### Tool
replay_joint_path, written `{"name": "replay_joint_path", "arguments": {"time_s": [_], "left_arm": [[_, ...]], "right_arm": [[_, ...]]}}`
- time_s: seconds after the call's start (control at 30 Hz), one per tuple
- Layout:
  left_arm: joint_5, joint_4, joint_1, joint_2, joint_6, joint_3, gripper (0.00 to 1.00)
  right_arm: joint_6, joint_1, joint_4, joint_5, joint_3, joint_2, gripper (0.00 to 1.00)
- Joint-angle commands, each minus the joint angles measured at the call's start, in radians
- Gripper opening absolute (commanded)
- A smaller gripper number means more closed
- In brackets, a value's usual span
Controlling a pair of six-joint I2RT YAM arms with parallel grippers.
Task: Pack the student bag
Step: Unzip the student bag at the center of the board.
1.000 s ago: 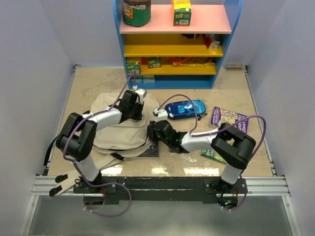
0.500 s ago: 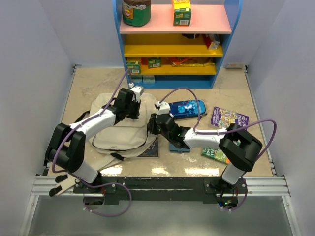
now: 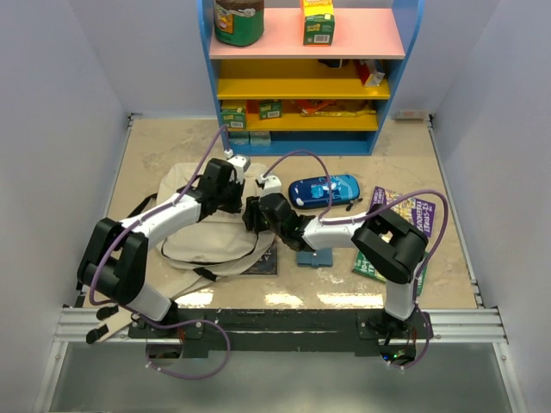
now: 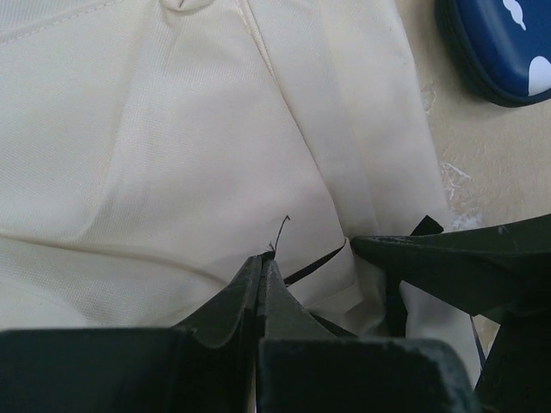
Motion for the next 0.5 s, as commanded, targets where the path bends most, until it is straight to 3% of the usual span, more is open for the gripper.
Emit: {"name": "replay_joint_path", "arguments": {"time_s": [0.0,0.17,0.23,0.37,0.47], "left_arm": [[0.023,0.018,0.007,-0.035,0.016,-0.014,0.0],[0.033,0.02,0.009,-0.032,0.007,-0.014,0.0],[0.033,0.021,0.009,-0.033,0.007,-0.012,0.0],[0.029,0.021,0.009,-0.04,0.009,-0.012,0.0],[0.029,0.023,0.009,-0.038,0.009,-0.014,0.0]], "right_arm": [[-0.026,-0.006,0.035,-0.003,0.003,-0.004,0.52],[-0.015,-0.013,0.062,-0.014,-0.004,0.012,0.47],[-0.012,-0.015,0.064,-0.02,0.002,0.022,0.41],[0.003,-0.016,0.07,-0.023,-0.006,0.021,0.17],[0.012,-0.019,0.078,-0.021,-0.026,0.013,0.09]]}}
